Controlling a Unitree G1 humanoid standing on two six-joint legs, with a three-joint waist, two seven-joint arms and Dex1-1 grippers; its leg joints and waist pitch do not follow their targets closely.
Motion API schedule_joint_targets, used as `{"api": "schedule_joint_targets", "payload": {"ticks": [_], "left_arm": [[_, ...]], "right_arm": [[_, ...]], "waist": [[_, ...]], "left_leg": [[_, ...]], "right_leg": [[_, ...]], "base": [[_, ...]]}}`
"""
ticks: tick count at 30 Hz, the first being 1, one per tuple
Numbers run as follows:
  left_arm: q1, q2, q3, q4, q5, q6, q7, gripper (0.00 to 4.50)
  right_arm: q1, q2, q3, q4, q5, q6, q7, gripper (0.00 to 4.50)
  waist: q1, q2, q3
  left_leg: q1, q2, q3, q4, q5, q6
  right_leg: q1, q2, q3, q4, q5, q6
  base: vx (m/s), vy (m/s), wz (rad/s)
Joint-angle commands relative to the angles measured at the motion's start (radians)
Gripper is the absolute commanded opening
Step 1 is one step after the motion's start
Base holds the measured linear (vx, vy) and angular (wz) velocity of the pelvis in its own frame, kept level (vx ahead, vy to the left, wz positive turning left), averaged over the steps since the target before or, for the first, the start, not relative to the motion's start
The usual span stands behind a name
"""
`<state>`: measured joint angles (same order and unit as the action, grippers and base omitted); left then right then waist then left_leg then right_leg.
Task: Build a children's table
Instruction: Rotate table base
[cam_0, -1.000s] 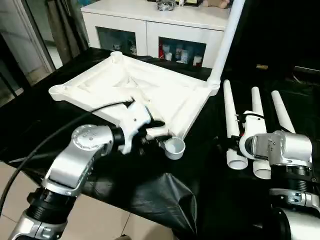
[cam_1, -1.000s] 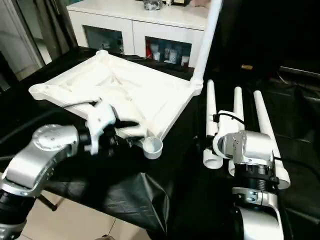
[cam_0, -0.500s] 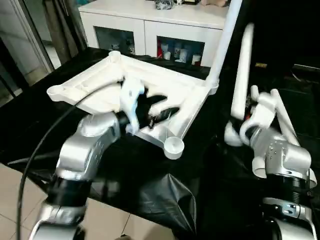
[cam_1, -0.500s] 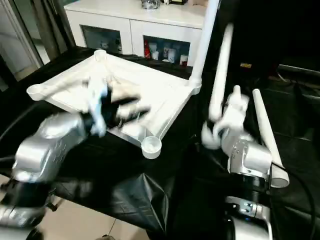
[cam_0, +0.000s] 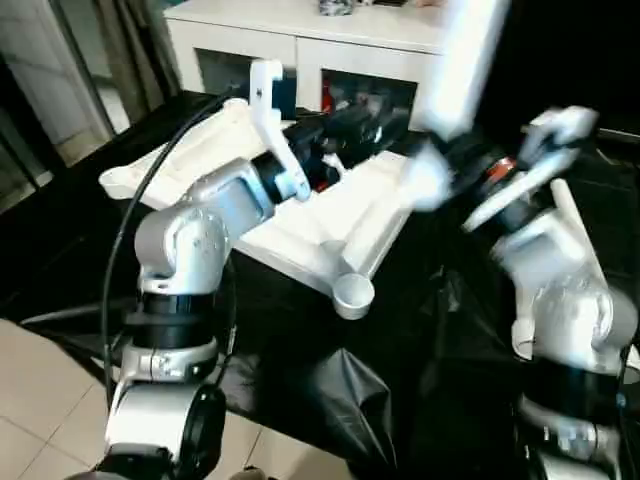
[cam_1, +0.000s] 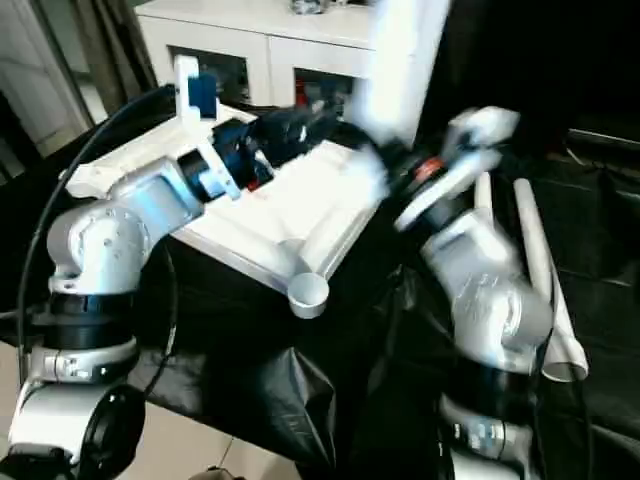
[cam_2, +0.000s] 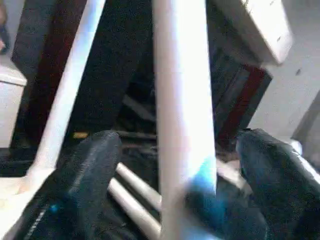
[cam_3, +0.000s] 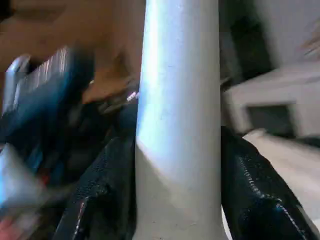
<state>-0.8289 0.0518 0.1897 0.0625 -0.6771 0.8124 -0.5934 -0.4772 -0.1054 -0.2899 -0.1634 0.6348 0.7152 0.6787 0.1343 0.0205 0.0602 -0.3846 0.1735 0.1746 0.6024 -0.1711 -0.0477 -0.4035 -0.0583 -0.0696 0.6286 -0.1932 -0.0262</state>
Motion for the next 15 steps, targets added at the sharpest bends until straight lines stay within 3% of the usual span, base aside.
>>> {"api": "schedule_joint_targets", "payload": {"ticks": [1,2,3,8,15], "left_arm": [[-0.023,-0.009,0.021,0.001,-0.036,0.019,0.014,4.48],[-0.027,-0.013,0.031,0.003,-0.049,0.021,0.019,4.48],[-0.031,-0.018,0.044,0.004,-0.070,0.033,0.023,4.50],[-0.015,-0.008,0.029,-0.009,-0.068,0.065,0.032,4.50],[-0.005,-0.016,0.064,-0.020,-0.125,0.098,0.082,4.50]], "right_arm": [[0.002,-0.017,0.019,-0.045,0.034,0.025,0.042,1.93],[0.007,-0.024,0.024,-0.046,0.039,0.033,0.051,1.93],[0.015,-0.033,0.032,-0.049,0.045,0.040,0.067,1.93],[0.039,-0.067,0.060,-0.059,0.074,0.064,0.116,1.93],[0.048,-0.095,0.099,-0.051,0.073,0.057,0.125,1.93]], "waist": [[0.007,-0.011,-0.074],[0.010,-0.011,-0.074],[0.011,-0.023,-0.074],[0.021,-0.019,-0.075],[0.023,-0.026,-0.074]], "left_leg": [[0.014,0.047,-0.019,-0.060,-0.135,0.037],[0.012,0.048,-0.020,-0.061,-0.132,0.034],[0.013,0.048,-0.018,-0.061,-0.131,0.034],[0.010,0.048,-0.020,-0.061,-0.115,0.035],[0.009,0.047,-0.020,-0.061,-0.111,0.027]], "right_leg": [[0.059,-0.088,0.051,-0.087,-0.214,-0.157],[0.058,-0.087,0.051,-0.087,-0.221,-0.147],[0.058,-0.087,0.051,-0.087,-0.222,-0.144],[0.055,-0.089,0.052,-0.088,-0.227,-0.119],[0.055,-0.089,0.052,-0.088,-0.230,-0.114]], "base": [[0.000,0.000,0.00],[0.000,0.000,0.00],[0.000,0.000,0.00],[0.000,0.000,0.00],[0.000,0.000,0.00]]}}
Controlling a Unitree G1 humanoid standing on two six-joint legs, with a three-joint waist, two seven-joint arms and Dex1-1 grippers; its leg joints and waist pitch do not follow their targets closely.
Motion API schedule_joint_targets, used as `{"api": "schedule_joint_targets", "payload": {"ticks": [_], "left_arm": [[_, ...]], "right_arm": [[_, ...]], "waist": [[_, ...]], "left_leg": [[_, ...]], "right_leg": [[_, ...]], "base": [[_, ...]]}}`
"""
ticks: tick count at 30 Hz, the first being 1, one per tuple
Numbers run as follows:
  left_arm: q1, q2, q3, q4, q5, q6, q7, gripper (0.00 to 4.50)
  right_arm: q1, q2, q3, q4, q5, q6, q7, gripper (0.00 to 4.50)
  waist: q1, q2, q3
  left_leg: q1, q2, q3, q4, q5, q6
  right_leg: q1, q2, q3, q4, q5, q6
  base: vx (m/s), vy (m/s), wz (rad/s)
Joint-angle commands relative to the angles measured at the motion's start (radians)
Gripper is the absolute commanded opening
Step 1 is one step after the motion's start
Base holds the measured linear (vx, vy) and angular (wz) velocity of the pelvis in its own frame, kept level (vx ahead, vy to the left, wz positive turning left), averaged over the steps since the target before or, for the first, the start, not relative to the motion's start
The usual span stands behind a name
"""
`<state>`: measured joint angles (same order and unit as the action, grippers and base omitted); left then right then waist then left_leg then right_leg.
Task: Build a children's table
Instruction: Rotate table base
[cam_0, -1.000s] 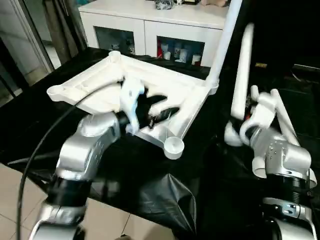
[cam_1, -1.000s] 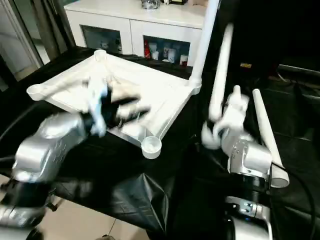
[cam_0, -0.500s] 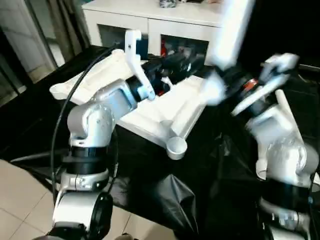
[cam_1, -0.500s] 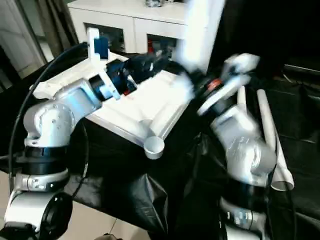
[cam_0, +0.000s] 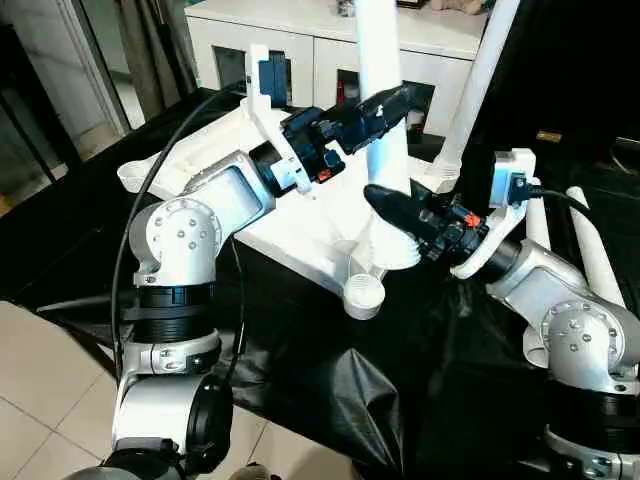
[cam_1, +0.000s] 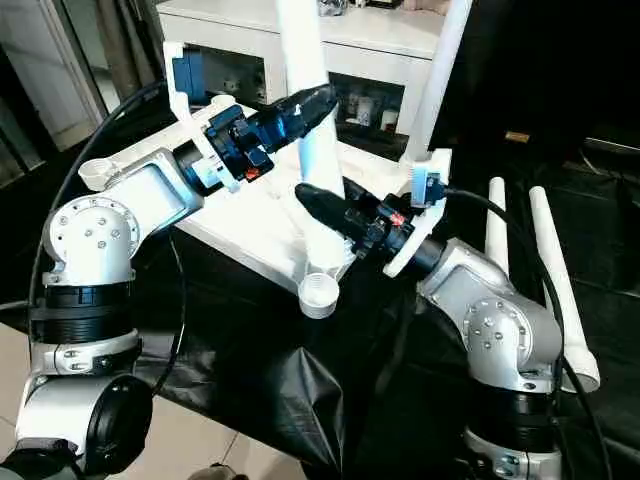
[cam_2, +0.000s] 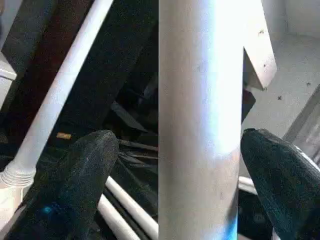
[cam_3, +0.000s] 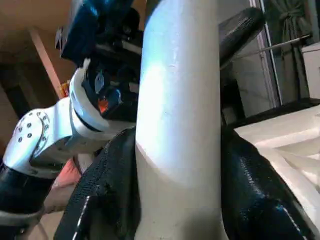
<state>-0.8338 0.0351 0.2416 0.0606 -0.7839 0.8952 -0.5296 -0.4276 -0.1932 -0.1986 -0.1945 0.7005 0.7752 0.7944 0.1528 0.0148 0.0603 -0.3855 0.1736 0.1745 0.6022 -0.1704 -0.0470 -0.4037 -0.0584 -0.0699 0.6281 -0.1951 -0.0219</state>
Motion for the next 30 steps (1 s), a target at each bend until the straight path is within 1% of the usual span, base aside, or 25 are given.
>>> {"api": "schedule_joint_targets", "payload": {"ticks": [1,2,3,4,5,6,7,8,9,12,13,14,15,17,18,19,20,21,23,24,26,30], "left_arm": [[0.000,0.002,0.013,-0.019,-0.021,0.019,0.019,4.50],[0.002,0.006,0.011,-0.022,-0.022,0.029,0.022,4.50],[0.005,0.009,0.008,-0.025,-0.021,0.036,0.025,4.33],[0.008,0.011,0.004,-0.027,-0.014,0.039,0.032,4.23],[0.011,0.008,0.004,-0.025,-0.005,0.042,0.057,4.23],[0.011,0.008,0.004,-0.025,-0.005,0.042,0.057,4.16],[0.012,0.007,0.004,-0.021,0.005,0.043,0.078,4.16],[0.011,0.007,0.002,-0.016,0.021,0.039,0.105,4.05],[0.008,0.003,0.005,-0.006,0.046,0.029,0.157,3.77],[-0.001,-0.014,0.028,0.017,0.068,0.011,0.242,3.68],[-0.002,-0.015,0.030,0.018,0.069,0.011,0.246,3.52],[-0.004,-0.019,0.036,0.022,0.073,0.008,0.263,3.52],[-0.005,-0.029,0.045,0.027,0.091,-0.007,0.303,3.28],[-0.006,-0.046,0.064,0.034,0.099,-0.024,0.352,3.28],[-0.007,-0.054,0.073,0.039,0.098,-0.033,0.374,3.22],[-0.007,-0.057,0.077,0.041,0.100,-0.039,0.382,3.22],[-0.007,-0.059,0.078,0.041,0.102,-0.044,0.392,3.07],[-0.009,-0.062,0.081,0.043,0.098,-0.047,0.400,2.91],[-0.010,-0.065,0.082,0.044,0.094,-0.049,0.407,2.83],[-0.009,-0.066,0.081,0.041,0.089,-0.044,0.403,2.75],[-0.007,-0.067,0.078,0.036,0.088,-0.040,0.401,2.46],[0.001,-0.068,0.068,0.022,0.081,-0.026,0.402,2.27]], "right_arm": [[-0.001,-0.009,0.013,-0.018,0.001,-0.005,0.008,1.93],[0.001,-0.013,0.027,-0.016,-0.011,-0.012,0.005,1.93],[0.002,-0.017,0.038,-0.015,-0.021,-0.017,0.003,1.93],[0.004,-0.021,0.050,-0.015,-0.031,-0.023,0.002,1.93],[0.006,-0.027,0.076,-0.016,-0.051,-0.032,-0.002,1.93],[0.006,-0.027,0.076,-0.016,-0.051,-0.032,-0.002,1.93],[0.005,-0.032,0.100,-0.015,-0.082,-0.047,-0.014,1.93],[0.003,-0.037,0.125,-0.011,-0.119,-0.065,-0.033,1.93],[-0.007,-0.038,0.165,0.000,-0.187,-0.097,-0.079,1.93],[-0.025,-0.025,0.202,0.014,-0.254,-0.126,-0.143,1.93],[-0.026,-0.024,0.203,0.014,-0.257,-0.127,-0.146,1.93],[-0.029,-0.021,0.210,0.017,-0.270,-0.134,-0.160,1.93],[-0.037,-0.012,0.223,0.020,-0.279,-0.132,-0.179,1.93],[-0.045,0.001,0.240,0.018,-0.295,-0.135,-0.203,1.93],[-0.049,0.009,0.249,0.017,-0.307,-0.140,-0.219,1.93],[-0.051,0.012,0.253,0.017,-0.312,-0.142,-0.225,1.93],[-0.052,0.015,0.258,0.018,-0.318,-0.149,-0.232,1.93],[-0.054,0.018,0.266,0.021,-0.329,-0.157,-0.237,1.93],[-0.055,0.018,0.280,0.022,-0.341,-0.165,-0.237,1.93],[-0.056,0.016,0.287,0.022,-0.347,-0.170,-0.234,1.93],[-0.056,0.016,0.290,0.022,-0.348,-0.170,-0.234,1.93],[-0.062,0.013,0.294,0.028,-0.360,-0.174,-0.247,1.93]], "waist": [[0.005,-0.019,-0.074],[0.005,-0.018,-0.074],[0.005,-0.019,-0.074],[0.005,-0.017,-0.075],[0.004,-0.018,-0.074],[0.004,-0.018,-0.074],[0.005,-0.018,-0.074],[0.004,-0.017,-0.073],[0.002,-0.018,-0.073],[-0.001,-0.017,-0.071],[-0.001,-0.018,-0.073],[-0.001,-0.018,-0.073],[-0.002,-0.017,-0.073],[-0.003,-0.018,-0.074],[-0.003,-0.017,-0.075],[-0.003,-0.017,-0.075],[-0.004,-0.018,-0.076],[-0.004,-0.018,-0.075],[-0.004,-0.018,-0.075],[-0.005,-0.020,-0.074],[-0.004,-0.018,-0.074],[-0.005,-0.019,-0.073]], "left_leg": [[0.010,0.047,-0.020,-0.061,-0.113,0.025],[0.011,0.048,-0.020,-0.062,-0.115,0.025],[0.011,0.047,-0.021,-0.062,-0.113,0.024],[0.010,0.048,-0.021,-0.062,-0.111,0.022],[0.010,0.048,-0.021,-0.062,-0.112,0.019],[0.010,0.048,-0.021,-0.062,-0.115,0.017],[0.010,0.047,-0.021,-0.062,-0.119,0.017],[0.010,0.048,-0.022,-0.063,-0.121,0.014],[0.010,0.049,-0.023,-0.064,-0.125,-0.002],[0.011,0.046,-0.022,-0.065,-0.135,-0.008],[0.011,0.046,-0.022,-0.064,-0.136,-0.007],[0.011,0.046,-0.023,-0.064,-0.131,-0.004],[0.011,0.047,-0.023,-0.064,-0.129,-0.001],[0.010,0.047,-0.024,-0.064,-0.127,0.002],[0.009,0.047,-0.024,-0.063,-0.116,0.005],[0.009,0.048,-0.024,-0.063,-0.117,0.004],[0.009,0.047,-0.023,-0.062,-0.116,0.008],[0.009,0.048,-0.023,-0.063,-0.115,0.010],[0.010,0.048,-0.023,-0.062,-0.117,0.010],[0.009,0.047,-0.023,-0.063,-0.120,0.010],[0.010,0.048,-0.023,-0.063,-0.126,0.010],[0.010,0.048,-0.023,-0.064,-0.131,0.007]], "right_leg": [[0.055,-0.089,0.051,-0.087,-0.233,-0.120],[0.054,-0.089,0.051,-0.088,-0.235,-0.120],[0.054,-0.089,0.052,-0.087,-0.234,-0.115],[0.054,-0.089,0.052,-0.086,-0.232,-0.114],[0.055,-0.088,0.052,-0.087,-0.230,-0.111],[0.055,-0.089,0.052,-0.087,-0.230,-0.111],[0.055,-0.090,0.053,-0.089,-0.238,-0.108],[0.055,-0.090,0.053,-0.088,-0.240,-0.106],[0.053,-0.088,0.053,-0.089,-0.242,-0.095],[0.053,-0.088,0.053,-0.091,-0.258,-0.087],[0.054,-0.089,0.054,-0.092,-0.258,-0.085],[0.054,-0.088,0.054,-0.090,-0.247,-0.084],[0.054,-0.087,0.054,-0.089,-0.231,-0.086],[0.054,-0.086,0.053,-0.088,-0.219,-0.089],[0.055,-0.087,0.053,-0.085,-0.190,-0.101],[0.054,-0.086,0.053,-0.084,-0.185,-0.103],[0.056,-0.087,0.053,-0.083,-0.174,-0.107],[0.055,-0.087,0.053,-0.084,-0.174,-0.108],[0.055,-0.087,0.054,-0.084,-0.173,-0.109],[0.056,-0.087,0.054,-0.084,-0.178,-0.106],[0.055,-0.088,0.054,-0.085,-0.190,-0.101],[0.055,-0.088,0.054,-0.085,-0.193,-0.102]], "base": [[0.000,0.000,0.00],[0.000,0.000,0.00],[0.000,0.000,0.00],[0.000,0.000,0.00],[0.000,0.000,0.00],[0.000,0.000,0.00],[0.000,0.000,0.00],[0.000,0.000,0.00],[0.000,0.000,0.00],[0.000,0.000,0.00],[0.000,0.000,0.00],[0.000,0.000,0.00],[0.000,0.000,0.00],[0.000,0.000,0.00],[0.000,0.000,0.00],[0.000,0.000,0.00],[0.000,0.000,0.00],[0.000,0.000,0.00],[0.000,0.000,0.00],[0.000,0.000,0.00],[0.000,0.000,0.00],[0.000,0.000,0.00]]}}
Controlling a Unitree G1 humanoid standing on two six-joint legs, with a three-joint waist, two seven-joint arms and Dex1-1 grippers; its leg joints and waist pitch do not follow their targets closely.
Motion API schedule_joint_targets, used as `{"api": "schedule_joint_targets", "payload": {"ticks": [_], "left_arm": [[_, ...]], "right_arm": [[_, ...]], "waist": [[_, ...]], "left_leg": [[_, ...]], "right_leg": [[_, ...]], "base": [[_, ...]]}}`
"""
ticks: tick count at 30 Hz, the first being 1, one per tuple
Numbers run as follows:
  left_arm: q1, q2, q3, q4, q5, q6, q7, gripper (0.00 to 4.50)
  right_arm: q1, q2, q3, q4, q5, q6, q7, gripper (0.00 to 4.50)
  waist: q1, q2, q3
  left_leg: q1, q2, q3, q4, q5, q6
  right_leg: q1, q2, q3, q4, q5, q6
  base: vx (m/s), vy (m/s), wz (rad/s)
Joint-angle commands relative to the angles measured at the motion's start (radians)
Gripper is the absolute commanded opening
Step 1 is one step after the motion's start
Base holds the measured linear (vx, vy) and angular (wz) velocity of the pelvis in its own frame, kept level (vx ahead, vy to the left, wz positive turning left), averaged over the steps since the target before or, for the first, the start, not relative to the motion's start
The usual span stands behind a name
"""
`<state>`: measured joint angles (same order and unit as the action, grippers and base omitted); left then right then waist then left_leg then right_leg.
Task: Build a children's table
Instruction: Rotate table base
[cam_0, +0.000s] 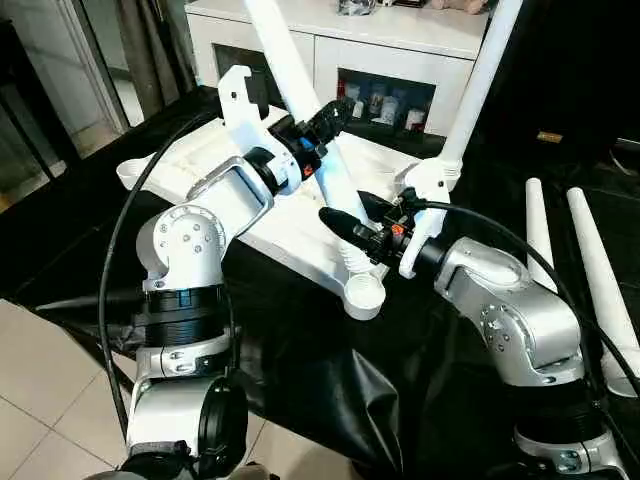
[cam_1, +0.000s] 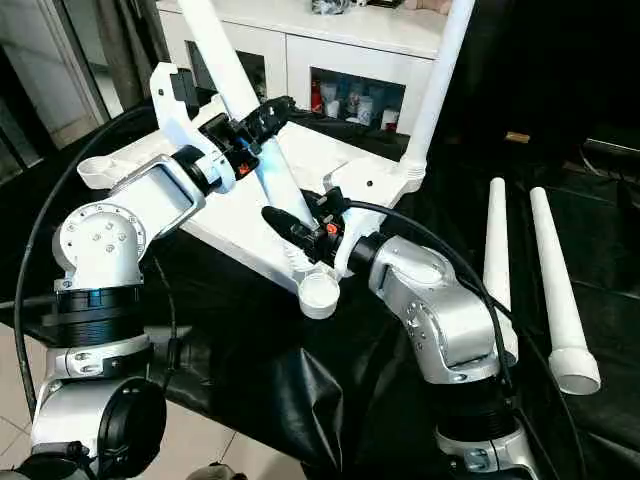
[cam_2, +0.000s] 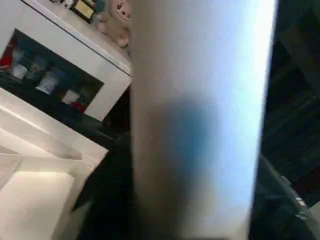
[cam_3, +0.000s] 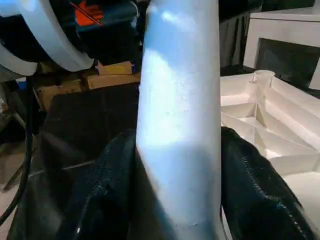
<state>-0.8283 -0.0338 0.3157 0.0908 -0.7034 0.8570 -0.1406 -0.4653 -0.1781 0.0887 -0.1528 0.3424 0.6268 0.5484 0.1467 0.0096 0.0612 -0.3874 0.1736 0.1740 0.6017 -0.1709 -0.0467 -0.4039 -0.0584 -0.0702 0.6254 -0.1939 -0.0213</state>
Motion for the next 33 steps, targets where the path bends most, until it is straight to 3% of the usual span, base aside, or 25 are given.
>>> {"api": "schedule_joint_targets", "payload": {"ticks": [1,7,9,10,11,14,18,24,25,33], "left_arm": [[-0.004,0.001,-0.007,-0.008,-0.002,0.010,0.015,2.14],[0.003,0.021,-0.045,-0.020,0.006,0.008,-0.026,1.87],[0.017,0.056,-0.085,-0.047,-0.010,0.014,-0.123,1.87],[0.017,0.056,-0.085,-0.047,-0.010,0.014,-0.123,1.86],[0.021,0.075,-0.098,-0.062,-0.035,0.028,-0.182,1.86],[0.032,0.111,-0.128,-0.085,-0.061,0.048,-0.268,1.86],[0.058,0.223,-0.202,-0.130,-0.114,0.074,-0.520,1.86],[0.044,0.258,-0.208,-0.157,-0.164,0.075,-0.645,1.86],[0.034,0.252,-0.185,-0.168,-0.203,0.069,-0.681,1.86],[0.034,0.261,-0.187,-0.162,-0.230,0.051,-0.724,1.86]], "right_arm": [[-0.025,-0.002,0.008,-0.012,-0.004,-0.028,-0.002,1.93],[-0.029,-0.005,0.016,-0.003,-0.015,-0.042,-0.001,1.93],[-0.035,-0.001,0.007,0.002,-0.006,-0.053,0.007,1.93],[-0.035,-0.001,0.007,0.002,-0.006,-0.053,0.007,2.49],[-0.038,0.005,-0.010,0.004,0.027,-0.046,0.028,2.49],[-0.040,0.002,-0.035,0.003,0.076,-0.017,0.055,2.67],[-0.040,-0.078,-0.049,-0.008,0.200,0.107,0.213,3.08],[-0.015,-0.179,0.022,-0.024,0.228,0.167,0.349,3.08],[-0.005,-0.204,0.047,-0.024,0.229,0.188,0.365,2.80],[-0.019,-0.206,0.042,0.002,0.237,0.221,0.343,2.22]], "waist": [[0.001,-0.013,-0.074],[0.000,-0.015,-0.074],[0.000,-0.015,-0.074],[0.000,-0.014,-0.075],[-0.001,-0.018,-0.074],[-0.001,-0.013,-0.074],[0.000,-0.011,-0.073],[0.005,-0.016,-0.073],[0.004,-0.016,-0.072],[0.002,-0.015,-0.075]], "left_leg": [[0.012,0.048,-0.023,-0.064,-0.130,0.007],[0.012,0.048,-0.023,-0.063,-0.124,0.010],[0.014,0.049,-0.022,-0.064,-0.122,0.010],[0.014,0.049,-0.022,-0.064,-0.123,0.009],[0.014,0.049,-0.022,-0.064,-0.123,0.011],[0.015,0.052,-0.022,-0.065,-0.125,0.015],[0.018,0.051,-0.020,-0.066,-0.135,0.013],[0.016,0.050,-0.019,-0.064,-0.129,0.003],[0.016,0.051,-0.019,-0.063,-0.129,0.003],[0.016,0.051,-0.020,-0.063,-0.127,-0.002]], "right_leg": [[0.055,-0.087,0.055,-0.082,-0.192,-0.102],[0.055,-0.088,0.055,-0.081,-0.181,-0.103],[0.053,-0.088,0.056,-0.080,-0.189,-0.101],[0.053,-0.089,0.056,-0.079,-0.188,-0.104],[0.054,-0.088,0.056,-0.079,-0.183,-0.107],[0.052,-0.088,0.056,-0.075,-0.180,-0.121],[0.053,-0.086,0.057,-0.076,-0.191,-0.123],[0.059,-0.090,0.056,-0.078,-0.206,-0.120],[0.057,-0.090,0.058,-0.078,-0.208,-0.120],[0.055,-0.088,0.056,-0.076,-0.216,-0.124]], "base": [[0.000,0.000,0.00],[0.000,0.000,0.00],[0.000,0.000,0.00],[0.000,0.000,0.00],[0.000,0.000,0.00],[0.000,0.000,0.00],[0.000,0.000,0.00],[0.000,0.000,0.00],[0.000,0.000,0.00],[0.000,0.000,0.00]]}}
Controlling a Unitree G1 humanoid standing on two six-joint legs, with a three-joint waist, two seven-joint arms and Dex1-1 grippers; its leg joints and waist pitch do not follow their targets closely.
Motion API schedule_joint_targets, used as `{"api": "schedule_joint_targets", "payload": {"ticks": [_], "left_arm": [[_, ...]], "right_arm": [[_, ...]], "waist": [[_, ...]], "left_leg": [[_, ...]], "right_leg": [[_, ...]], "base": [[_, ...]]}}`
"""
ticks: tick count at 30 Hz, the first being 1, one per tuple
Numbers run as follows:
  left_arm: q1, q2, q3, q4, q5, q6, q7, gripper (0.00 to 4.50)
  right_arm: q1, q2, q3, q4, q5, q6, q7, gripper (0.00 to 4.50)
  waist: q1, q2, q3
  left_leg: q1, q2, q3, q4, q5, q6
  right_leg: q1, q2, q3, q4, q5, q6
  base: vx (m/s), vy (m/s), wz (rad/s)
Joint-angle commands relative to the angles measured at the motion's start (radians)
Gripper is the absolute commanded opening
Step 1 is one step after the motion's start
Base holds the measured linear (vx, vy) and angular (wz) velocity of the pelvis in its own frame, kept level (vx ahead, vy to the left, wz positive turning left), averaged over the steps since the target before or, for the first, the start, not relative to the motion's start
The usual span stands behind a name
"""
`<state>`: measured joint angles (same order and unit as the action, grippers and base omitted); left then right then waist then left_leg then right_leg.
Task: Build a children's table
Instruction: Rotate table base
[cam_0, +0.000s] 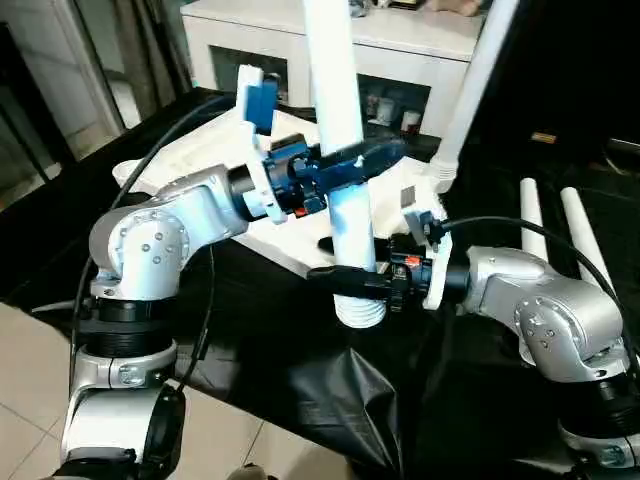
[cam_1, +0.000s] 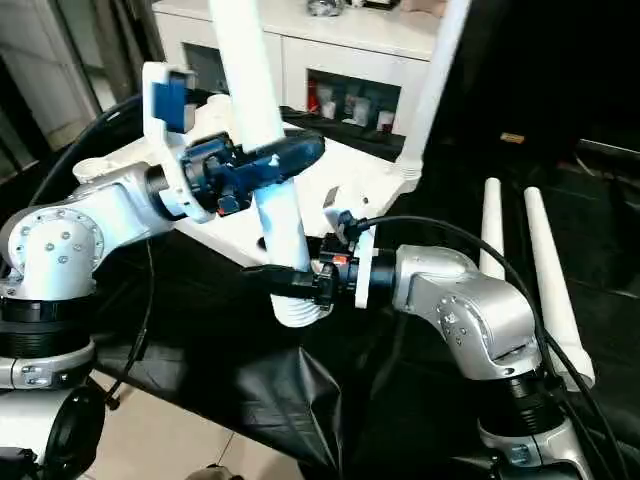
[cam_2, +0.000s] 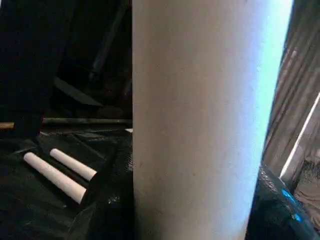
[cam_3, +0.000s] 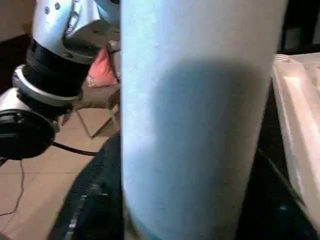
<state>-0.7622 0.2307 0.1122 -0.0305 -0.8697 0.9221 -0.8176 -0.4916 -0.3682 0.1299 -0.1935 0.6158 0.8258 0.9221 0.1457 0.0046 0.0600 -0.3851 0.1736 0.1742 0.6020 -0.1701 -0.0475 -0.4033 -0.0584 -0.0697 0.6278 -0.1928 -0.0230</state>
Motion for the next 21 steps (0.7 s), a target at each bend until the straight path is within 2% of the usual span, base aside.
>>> {"api": "schedule_joint_targets", "payload": {"ticks": [1,2,5,7,9,10,11,12,13,14,15,16,18,21], "left_arm": [[-0.027,-0.004,0.015,-0.042,-0.062,-0.014,-0.047,1.86],[-0.027,-0.005,0.016,-0.042,-0.062,-0.014,-0.046,1.86],[-0.022,-0.010,0.019,-0.033,-0.043,-0.031,-0.027,1.86],[-0.026,-0.021,0.021,-0.009,0.003,-0.064,0.029,1.86],[-0.047,-0.047,0.025,0.067,0.109,-0.105,0.189,2.56],[-0.048,-0.047,0.024,0.071,0.117,-0.107,0.199,2.56],[-0.050,-0.048,0.017,0.095,0.162,-0.115,0.254,2.56],[-0.046,-0.054,0.009,0.107,0.204,-0.126,0.312,2.67],[-0.045,-0.059,0.008,0.113,0.225,-0.132,0.345,2.83],[-0.045,-0.060,0.009,0.115,0.228,-0.133,0.352,2.83],[-0.045,-0.085,0.017,0.143,0.283,-0.154,0.465,2.95],[-0.044,-0.092,0.020,0.150,0.295,-0.163,0.490,2.95],[-0.040,-0.108,0.028,0.162,0.309,-0.183,0.535,3.03],[-0.032,-0.129,0.023,0.175,0.339,-0.209,0.568,3.03]], "right_arm": [[0.006,-0.012,-0.002,0.045,-0.041,0.018,-0.044,2.22],[0.006,-0.011,-0.002,0.046,-0.042,0.017,-0.047,2.05],[-0.003,0.008,-0.008,0.060,-0.063,-0.004,-0.093,1.99],[-0.014,0.028,-0.007,0.079,-0.102,-0.031,-0.147,1.99],[-0.024,0.053,0.010,0.118,-0.181,-0.095,-0.226,1.99],[-0.024,0.055,0.011,0.121,-0.187,-0.100,-0.232,1.99],[-0.028,0.066,0.018,0.137,-0.218,-0.130,-0.268,1.98],[-0.032,0.080,0.017,0.151,-0.238,-0.143,-0.307,1.98],[-0.036,0.090,0.014,0.158,-0.246,-0.145,-0.329,1.98],[-0.037,0.091,0.014,0.160,-0.248,-0.147,-0.333,1.98],[-0.048,0.111,0.025,0.183,-0.295,-0.184,-0.395,1.98],[-0.050,0.114,0.033,0.190,-0.313,-0.202,-0.409,1.98],[-0.056,0.127,0.046,0.208,-0.349,-0.235,-0.445,1.98],[-0.071,0.156,0.061,0.243,-0.381,-0.264,-0.488,1.98]], "waist": [[0.004,-0.010,-0.074],[0.003,-0.011,-0.074],[0.003,-0.011,-0.074],[0.001,-0.012,-0.074],[-0.001,-0.013,-0.072],[-0.001,-0.013,-0.072],[0.001,-0.012,-0.074],[-0.001,-0.014,-0.074],[-0.002,-0.022,-0.075],[-0.001,-0.018,-0.076],[-0.002,-0.018,-0.077],[-0.003,-0.018,-0.076],[-0.001,-0.023,-0.079],[-0.004,-0.022,-0.077]], "left_leg": [[0.014,0.051,-0.020,-0.063,-0.127,-0.001],[0.014,0.051,-0.020,-0.063,-0.126,-0.002],[0.014,0.050,-0.020,-0.063,-0.126,-0.003],[0.013,0.050,-0.019,-0.063,-0.130,-0.009],[0.013,0.050,-0.019,-0.065,-0.138,-0.020],[0.013,0.050,-0.019,-0.065,-0.138,-0.020],[0.018,0.051,-0.020,-0.065,-0.144,-0.030],[0.016,0.050,-0.023,-0.067,-0.142,-0.046],[0.015,0.050,-0.022,-0.068,-0.137,-0.043],[0.015,0.049,-0.022,-0.066,-0.130,-0.040],[0.014,0.049,-0.021,-0.065,-0.120,-0.036],[0.012,0.050,-0.021,-0.064,-0.117,-0.036],[0.011,0.048,-0.020,-0.062,-0.099,-0.027],[0.012,0.048,-0.020,-0.062,-0.107,-0.019]], "right_leg": [[0.054,-0.088,0.055,-0.078,-0.213,-0.124],[0.055,-0.088,0.055,-0.077,-0.205,-0.126],[0.054,-0.089,0.055,-0.078,-0.203,-0.130],[0.053,-0.089,0.055,-0.077,-0.210,-0.131],[0.053,-0.088,0.056,-0.082,-0.225,-0.112],[0.053,-0.088,0.056,-0.082,-0.225,-0.112],[0.050,-0.089,0.056,-0.081,-0.233,-0.108],[0.055,-0.088,0.055,-0.079,-0.220,-0.102],[0.057,-0.087,0.056,-0.079,-0.208,-0.100],[0.057,-0.088,0.056,-0.076,-0.192,-0.098],[0.057,-0.088,0.057,-0.075,-0.169,-0.104],[0.056,-0.089,0.057,-0.075,-0.160,-0.108],[0.059,-0.089,0.056,-0.071,-0.131,-0.116],[0.056,-0.087,0.055,-0.072,-0.127,-0.124]], "base": [[0.000,0.000,0.00],[0.000,0.000,0.00],[0.000,0.000,0.00],[0.000,0.000,0.00],[0.000,0.000,0.00],[0.000,0.000,0.00],[0.000,0.000,0.00],[0.000,0.000,0.00],[0.000,0.000,0.00],[0.000,0.000,0.00],[0.000,0.000,0.00],[0.000,0.000,0.00],[0.000,0.000,0.00],[0.000,0.000,0.00]]}}
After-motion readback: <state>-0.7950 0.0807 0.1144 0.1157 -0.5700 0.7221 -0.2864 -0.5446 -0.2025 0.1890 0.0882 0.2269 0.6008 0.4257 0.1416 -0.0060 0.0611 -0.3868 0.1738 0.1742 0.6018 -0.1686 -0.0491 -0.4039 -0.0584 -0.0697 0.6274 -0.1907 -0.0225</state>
